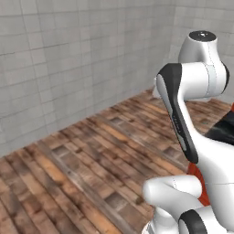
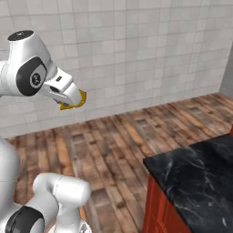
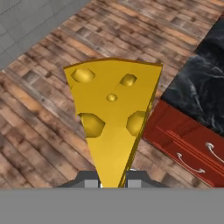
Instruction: Take the cheese, steak, and cucumber from the fridge and place them on the plate on the dining counter to create an appetizer plate.
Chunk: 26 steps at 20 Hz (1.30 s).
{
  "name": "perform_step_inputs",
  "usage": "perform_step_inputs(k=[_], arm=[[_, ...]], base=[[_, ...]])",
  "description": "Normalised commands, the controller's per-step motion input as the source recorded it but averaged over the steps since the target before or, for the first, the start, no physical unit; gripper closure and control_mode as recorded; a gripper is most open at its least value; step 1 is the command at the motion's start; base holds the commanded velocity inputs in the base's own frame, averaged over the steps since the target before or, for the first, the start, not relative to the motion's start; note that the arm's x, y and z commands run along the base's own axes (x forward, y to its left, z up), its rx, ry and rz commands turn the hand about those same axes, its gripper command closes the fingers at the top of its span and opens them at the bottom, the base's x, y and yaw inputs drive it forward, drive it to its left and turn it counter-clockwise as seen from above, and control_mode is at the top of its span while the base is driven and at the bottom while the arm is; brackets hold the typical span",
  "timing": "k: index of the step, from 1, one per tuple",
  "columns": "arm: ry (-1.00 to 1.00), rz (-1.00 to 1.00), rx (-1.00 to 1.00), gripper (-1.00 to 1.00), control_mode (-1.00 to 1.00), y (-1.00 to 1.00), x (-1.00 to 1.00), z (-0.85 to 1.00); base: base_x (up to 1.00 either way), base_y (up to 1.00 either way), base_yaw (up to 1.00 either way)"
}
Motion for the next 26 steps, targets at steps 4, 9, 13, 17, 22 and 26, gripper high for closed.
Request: perform_step_inputs(k=[4, 9, 13, 17, 22, 26], arm=[[0.00, 0.00, 0.00, 1.00, 1.00, 0.00, 0.00, 0.00], [0.00, 0.00, 0.00, 1.00, 1.00, 0.00, 0.00, 0.00], [0.00, 0.00, 0.00, 1.00, 1.00, 0.00, 0.00, 0.00], [0.00, 0.00, 0.00, 1.00, 1.00, 0.00, 0.00, 0.00], [0.00, 0.00, 0.00, 1.00, 1.00, 0.00, 0.00, 0.00], [0.00, 0.00, 0.00, 1.00, 1.00, 0.00, 0.00, 0.00]], base=[[1.00, 0.47, -0.40], [1.00, 0.49, -0.45], [1.00, 0.47, -0.48], [1.00, 0.43, -0.51], [1.00, 0.43, -0.52], [1.00, 0.41, -0.53]])
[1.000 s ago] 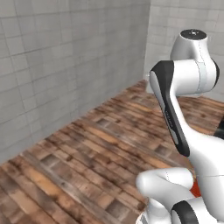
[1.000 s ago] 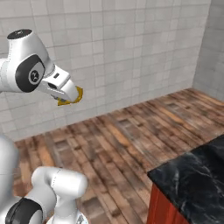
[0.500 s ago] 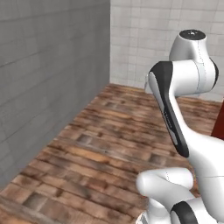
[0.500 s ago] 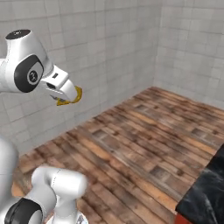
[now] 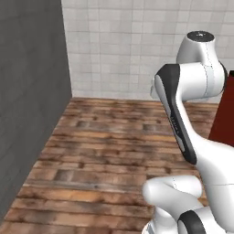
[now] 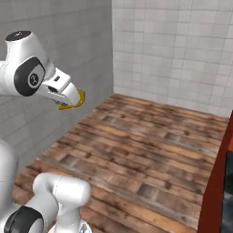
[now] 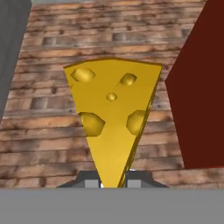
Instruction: Take the cheese, steak, and cucumber from the fridge and place them on the plate on the dining counter to create an appetizer plate.
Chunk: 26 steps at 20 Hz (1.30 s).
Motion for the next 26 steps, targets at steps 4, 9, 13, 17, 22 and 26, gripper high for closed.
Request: perform_step_inputs(k=[4, 9, 13, 17, 22, 26], arm=[[0.00, 0.00, 0.00, 1.00, 1.00, 0.00, 0.00, 0.00], [0.00, 0.00, 0.00, 1.00, 1.00, 0.00, 0.00, 0.00], [0.00, 0.00, 0.00, 1.00, 1.00, 0.00, 0.00, 0.00], [0.00, 0.00, 0.00, 1.00, 1.00, 0.00, 0.00, 0.00], [0.00, 0.00, 0.00, 1.00, 1.00, 0.00, 0.00, 0.00], [0.00, 0.00, 0.00, 1.00, 1.00, 0.00, 0.00, 0.00]], base=[[1.00, 0.42, -0.53], [1.00, 0.42, -0.53], [1.00, 0.45, -0.52], [1.00, 0.50, -0.52], [1.00, 0.58, -0.51], [1.00, 0.66, -0.51]])
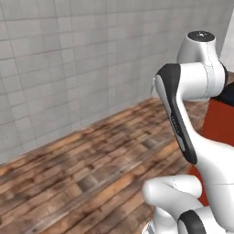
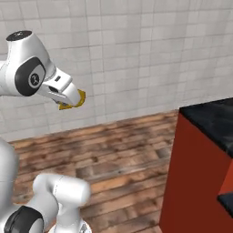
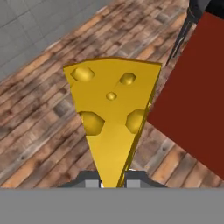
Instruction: Take the cheese, steak, and cucumber from the fridge and place them on the plate on the dining counter to create an appetizer plate.
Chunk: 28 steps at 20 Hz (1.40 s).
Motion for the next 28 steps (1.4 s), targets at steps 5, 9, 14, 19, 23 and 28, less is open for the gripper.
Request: perform_step_inputs(k=[5, 9, 14, 19, 23, 28], arm=[[0.00, 0.00, 0.00, 1.00, 1.00, 0.00, 0.00, 0.00], [0.00, 0.00, 0.00, 1.00, 1.00, 0.00, 0.00, 0.00], [0.00, 0.00, 0.00, 1.00, 1.00, 0.00, 0.00, 0.00], [0.00, 0.00, 0.00, 1.00, 1.00, 0.00, 0.00, 0.00], [0.00, 0.00, 0.00, 1.00, 1.00, 0.00, 0.00, 0.00], [0.00, 0.00, 0.00, 1.00, 1.00, 0.00, 0.00, 0.00]], base=[[1.00, 0.71, -0.51], [0.98, 0.76, -0.52], [0.99, 0.77, -0.52], [0.99, 0.73, -0.52], [1.00, 0.68, -0.52], [1.00, 0.68, -0.51]])
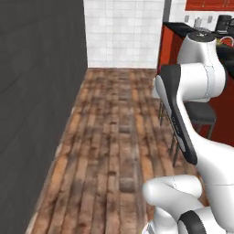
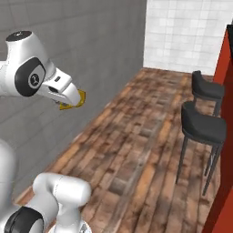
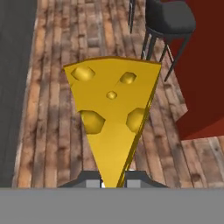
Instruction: Take the cheese, steak, and cucumber from the fridge and place them on the plate on the dining counter to create an appetizer plate.
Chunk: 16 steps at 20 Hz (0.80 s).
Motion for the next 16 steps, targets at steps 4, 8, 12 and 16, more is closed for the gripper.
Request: perform_step_inputs(k=[4, 8, 12, 16], arm=[[0.00, 0.00, 0.00, 1.00, 1.00, 0.00, 0.00, 0.00], [0.00, 0.00, 0.00, 1.00, 1.00, 0.00, 0.00, 0.00], [0.00, 0.00, 0.00, 1.00, 1.00, 0.00, 0.00, 0.00], [0.00, 0.00, 0.00, 1.00, 1.00, 0.00, 0.00, 0.00]], base=[[1.00, 0.72, -0.49], [1.00, 0.77, -0.47], [1.00, 0.76, -0.47], [1.00, 0.77, -0.47]])
